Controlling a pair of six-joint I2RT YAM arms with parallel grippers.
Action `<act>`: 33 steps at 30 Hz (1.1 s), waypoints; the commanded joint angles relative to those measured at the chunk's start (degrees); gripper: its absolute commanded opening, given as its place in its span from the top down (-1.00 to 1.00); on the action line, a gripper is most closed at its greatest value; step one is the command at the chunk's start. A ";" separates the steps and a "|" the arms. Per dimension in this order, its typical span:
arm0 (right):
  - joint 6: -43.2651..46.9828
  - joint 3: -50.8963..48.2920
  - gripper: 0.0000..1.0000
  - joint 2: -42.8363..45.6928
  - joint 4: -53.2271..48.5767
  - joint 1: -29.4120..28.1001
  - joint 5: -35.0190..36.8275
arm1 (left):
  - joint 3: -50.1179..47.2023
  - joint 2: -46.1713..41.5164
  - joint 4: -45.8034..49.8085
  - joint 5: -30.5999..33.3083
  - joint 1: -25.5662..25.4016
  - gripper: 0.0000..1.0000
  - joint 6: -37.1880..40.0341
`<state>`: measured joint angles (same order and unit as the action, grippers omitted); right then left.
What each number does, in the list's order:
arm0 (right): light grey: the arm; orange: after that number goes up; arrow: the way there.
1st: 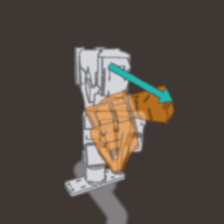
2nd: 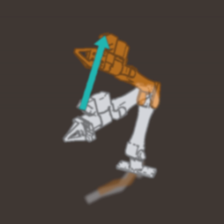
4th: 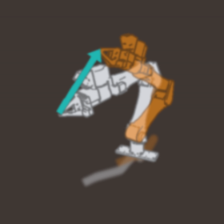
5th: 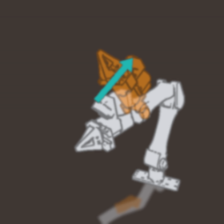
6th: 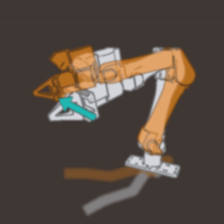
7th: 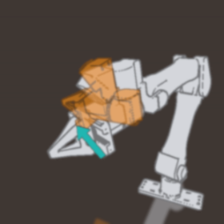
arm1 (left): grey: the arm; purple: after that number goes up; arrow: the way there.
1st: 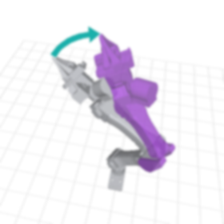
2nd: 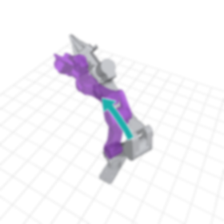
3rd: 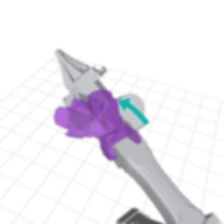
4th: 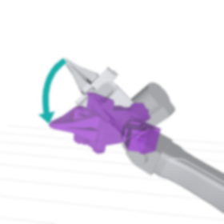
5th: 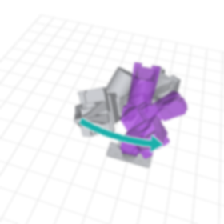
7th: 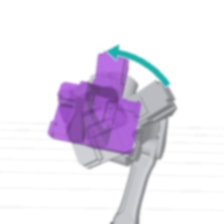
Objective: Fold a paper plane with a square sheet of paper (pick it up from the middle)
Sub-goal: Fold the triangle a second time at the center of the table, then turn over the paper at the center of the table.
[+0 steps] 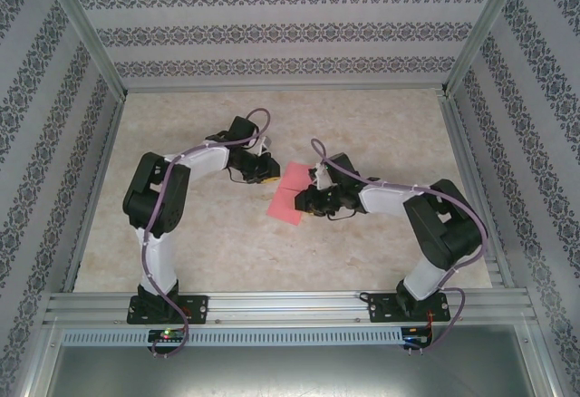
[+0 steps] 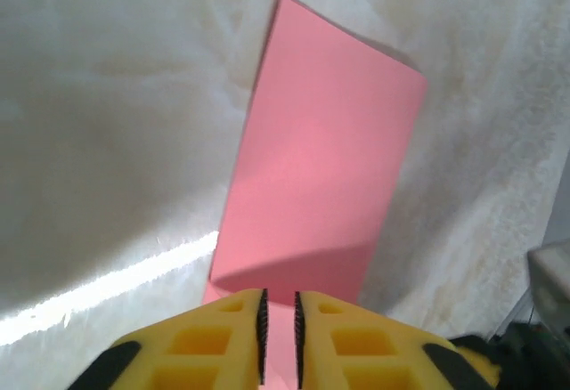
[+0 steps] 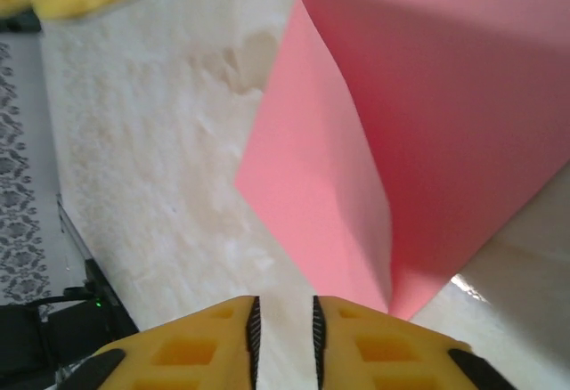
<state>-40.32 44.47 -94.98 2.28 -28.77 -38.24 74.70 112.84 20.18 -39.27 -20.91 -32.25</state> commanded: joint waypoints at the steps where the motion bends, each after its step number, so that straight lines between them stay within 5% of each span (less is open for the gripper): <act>1: 1.90 1.13 0.38 2.21 -1.83 2.17 -0.72 | -3.04 -2.77 -1.95 -1.38 -0.58 0.51 -0.94; 7: 6.18 6.23 0.19 -0.30 -6.57 4.64 0.03 | -6.28 -2.80 -4.58 -2.47 -1.93 0.44 -2.14; 19: 11.76 14.24 0.13 -9.03 -12.22 3.93 0.26 | -8.07 -2.40 -6.15 -2.77 -2.47 0.36 -2.39; 33: 10.27 14.92 0.68 -11.97 -9.50 0.39 -2.59 | -8.70 -9.17 -2.34 0.24 -1.88 -0.19 -1.46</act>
<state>-30.11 58.43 -107.26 -8.34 -28.27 -39.11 67.02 107.24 16.38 -40.07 -22.87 -34.50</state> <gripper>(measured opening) 0.175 0.589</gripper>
